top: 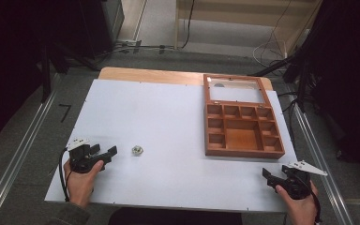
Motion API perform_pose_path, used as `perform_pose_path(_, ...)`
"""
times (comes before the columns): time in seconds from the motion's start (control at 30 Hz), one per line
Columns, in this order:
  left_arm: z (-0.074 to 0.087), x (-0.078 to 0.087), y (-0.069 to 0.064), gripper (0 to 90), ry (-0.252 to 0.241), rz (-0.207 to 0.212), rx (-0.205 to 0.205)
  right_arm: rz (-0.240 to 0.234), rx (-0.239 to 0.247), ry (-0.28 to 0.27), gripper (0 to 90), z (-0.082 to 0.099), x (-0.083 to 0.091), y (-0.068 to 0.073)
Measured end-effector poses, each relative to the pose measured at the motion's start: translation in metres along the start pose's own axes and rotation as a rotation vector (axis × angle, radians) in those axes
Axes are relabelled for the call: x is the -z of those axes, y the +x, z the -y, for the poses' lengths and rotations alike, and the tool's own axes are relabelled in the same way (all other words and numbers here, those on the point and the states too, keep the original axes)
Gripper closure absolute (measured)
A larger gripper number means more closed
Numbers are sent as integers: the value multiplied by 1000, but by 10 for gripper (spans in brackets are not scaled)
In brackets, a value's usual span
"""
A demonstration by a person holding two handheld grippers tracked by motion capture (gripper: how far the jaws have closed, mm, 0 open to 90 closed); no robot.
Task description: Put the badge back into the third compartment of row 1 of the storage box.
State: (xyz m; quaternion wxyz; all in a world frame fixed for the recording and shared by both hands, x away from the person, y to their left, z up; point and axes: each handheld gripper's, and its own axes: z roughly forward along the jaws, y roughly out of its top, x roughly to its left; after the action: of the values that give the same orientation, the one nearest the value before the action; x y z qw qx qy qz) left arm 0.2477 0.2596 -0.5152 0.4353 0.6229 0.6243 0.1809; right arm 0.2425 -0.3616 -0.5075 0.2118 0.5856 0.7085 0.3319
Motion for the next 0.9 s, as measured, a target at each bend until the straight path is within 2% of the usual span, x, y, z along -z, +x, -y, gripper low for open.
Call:
perform_pose_path(0.4, 0, -5, -4, 267, 13, 25, 2, 4, 4, 6, 169, 1, 0, 0)
perform_pose_path(0.9, 0, -11, -13, 267, 33, 49, -17, 1, 8, 11, 169, 0, -1, 1)
